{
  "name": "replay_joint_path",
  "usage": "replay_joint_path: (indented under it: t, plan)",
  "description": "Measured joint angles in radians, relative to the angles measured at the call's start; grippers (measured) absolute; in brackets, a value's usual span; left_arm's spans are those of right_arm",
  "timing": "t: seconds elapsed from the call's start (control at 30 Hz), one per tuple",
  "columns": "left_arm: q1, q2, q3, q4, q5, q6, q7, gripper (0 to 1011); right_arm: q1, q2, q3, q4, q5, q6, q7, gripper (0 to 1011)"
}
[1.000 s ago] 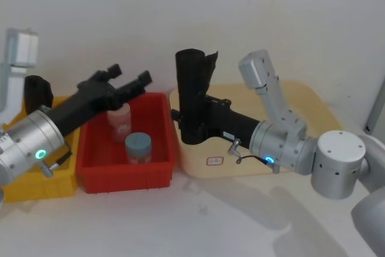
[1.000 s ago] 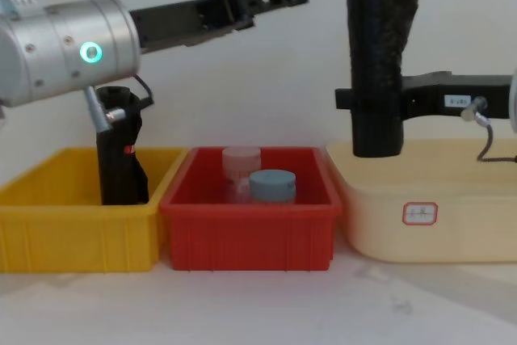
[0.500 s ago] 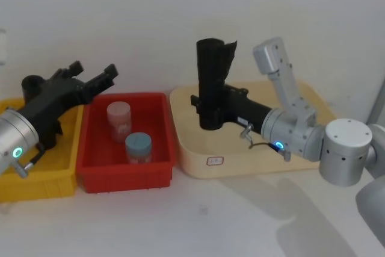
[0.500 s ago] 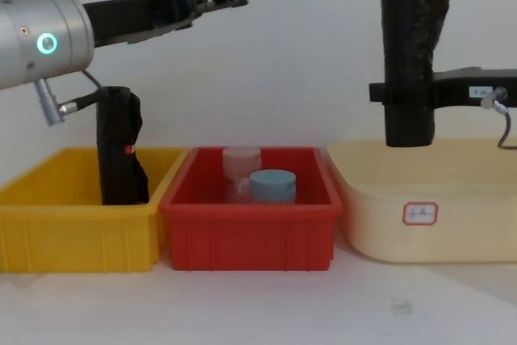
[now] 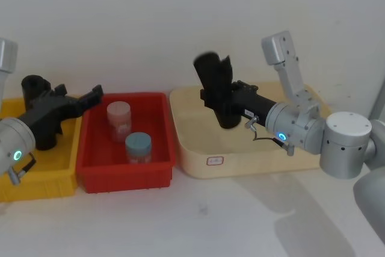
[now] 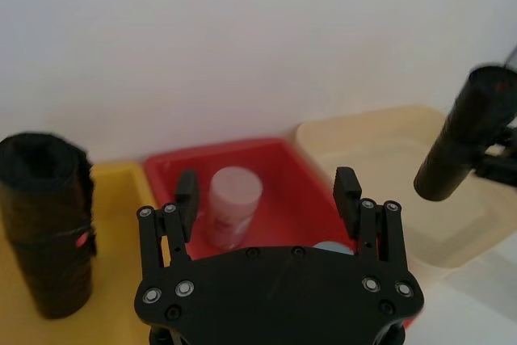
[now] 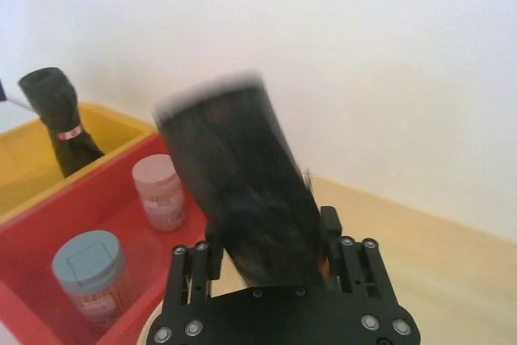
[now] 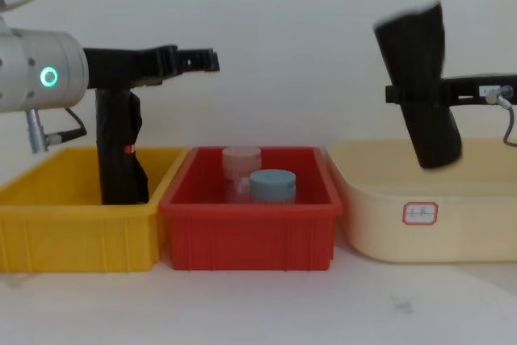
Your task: Pick up the garbage bag with the one hand and transfer it to the other hand.
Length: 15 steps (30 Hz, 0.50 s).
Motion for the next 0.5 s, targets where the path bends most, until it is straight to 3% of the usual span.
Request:
replay_joint_path:
  t: [0.37,0.5]
  plan:
    - [-0.028,-0.006,0.018,0.050,0.026,0.049,0.052,1000,0.009,-0.010,0.012,0.020,0.004,0.017,-0.015,989]
    - [-0.033,-0.007,0.021,0.059,0.030,0.058,0.061,1001,0.011,-0.012,0.014,0.023,0.004,0.020,-0.017,1001]
